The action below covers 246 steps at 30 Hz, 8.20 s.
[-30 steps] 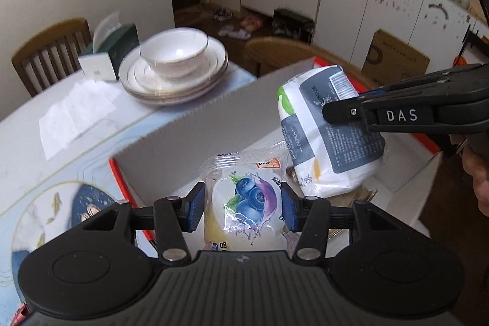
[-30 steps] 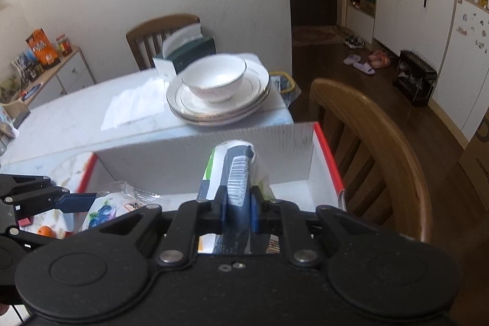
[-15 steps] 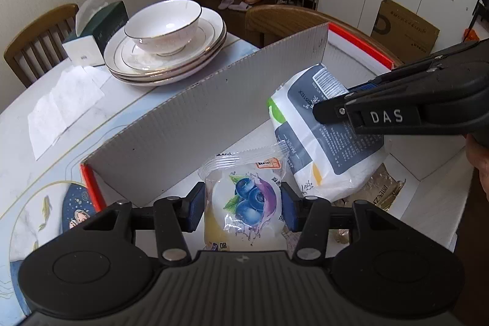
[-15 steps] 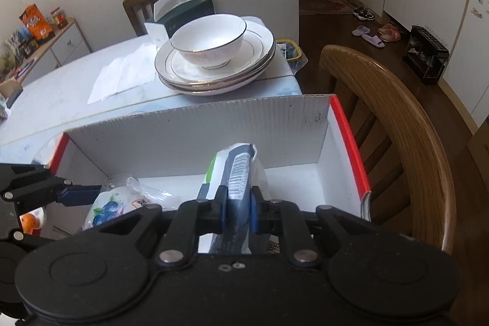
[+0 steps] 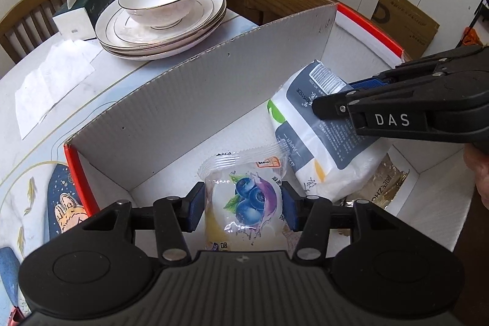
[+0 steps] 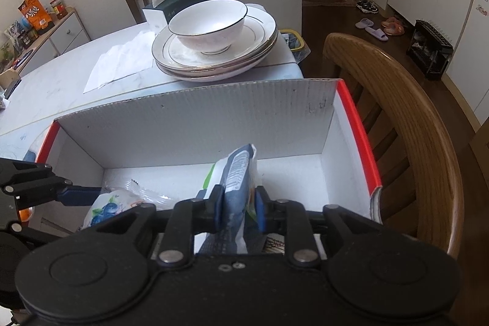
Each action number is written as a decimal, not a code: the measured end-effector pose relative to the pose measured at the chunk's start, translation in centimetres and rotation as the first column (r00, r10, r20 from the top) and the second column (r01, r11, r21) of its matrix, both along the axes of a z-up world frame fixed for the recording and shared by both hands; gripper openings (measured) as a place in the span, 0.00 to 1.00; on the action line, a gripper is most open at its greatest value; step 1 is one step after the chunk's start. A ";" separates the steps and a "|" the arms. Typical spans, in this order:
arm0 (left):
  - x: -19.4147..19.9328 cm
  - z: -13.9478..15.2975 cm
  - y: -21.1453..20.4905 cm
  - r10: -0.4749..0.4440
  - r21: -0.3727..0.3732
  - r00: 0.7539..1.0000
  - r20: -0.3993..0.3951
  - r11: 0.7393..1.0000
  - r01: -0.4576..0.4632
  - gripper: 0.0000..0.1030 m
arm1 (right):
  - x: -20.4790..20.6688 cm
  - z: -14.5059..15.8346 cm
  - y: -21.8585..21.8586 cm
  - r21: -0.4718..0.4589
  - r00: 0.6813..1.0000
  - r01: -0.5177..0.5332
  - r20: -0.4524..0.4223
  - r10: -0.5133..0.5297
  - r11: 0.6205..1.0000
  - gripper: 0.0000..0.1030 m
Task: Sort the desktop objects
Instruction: 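Open the right gripper to drop the wipes pack while the left gripper releases the bread bag, then withdraw both tools from the box back over the table, then grasp the blue dropper bottle with the left gripper while the right gripper grasps the pink eraser, then carry the dropper bottle and pink eraser with both grippers into the red box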
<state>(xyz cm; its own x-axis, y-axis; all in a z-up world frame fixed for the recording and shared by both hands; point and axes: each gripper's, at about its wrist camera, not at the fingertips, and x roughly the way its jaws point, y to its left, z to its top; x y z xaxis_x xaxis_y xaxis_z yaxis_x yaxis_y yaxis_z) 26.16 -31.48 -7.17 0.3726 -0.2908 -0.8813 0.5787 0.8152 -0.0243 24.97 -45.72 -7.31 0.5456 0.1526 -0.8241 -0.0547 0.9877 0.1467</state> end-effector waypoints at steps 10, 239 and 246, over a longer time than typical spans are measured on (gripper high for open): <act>-0.6 0.8 0.3 -0.017 -0.058 1.000 0.015 0.998 0.018 0.64 | -0.7 0.8 -0.8 -0.021 1.000 0.000 0.013 0.000 1.000 0.37; -11.4 8.3 18.3 0.206 -0.331 0.955 0.213 0.935 -0.128 0.22 | -10.8 6.3 7.5 -0.034 0.966 -0.194 0.166 0.197 0.980 0.39; -9.8 8.4 13.2 0.112 -0.310 0.967 0.229 0.950 -0.037 0.22 | -10.5 5.5 5.0 -0.041 0.973 -0.172 0.149 0.176 0.984 0.39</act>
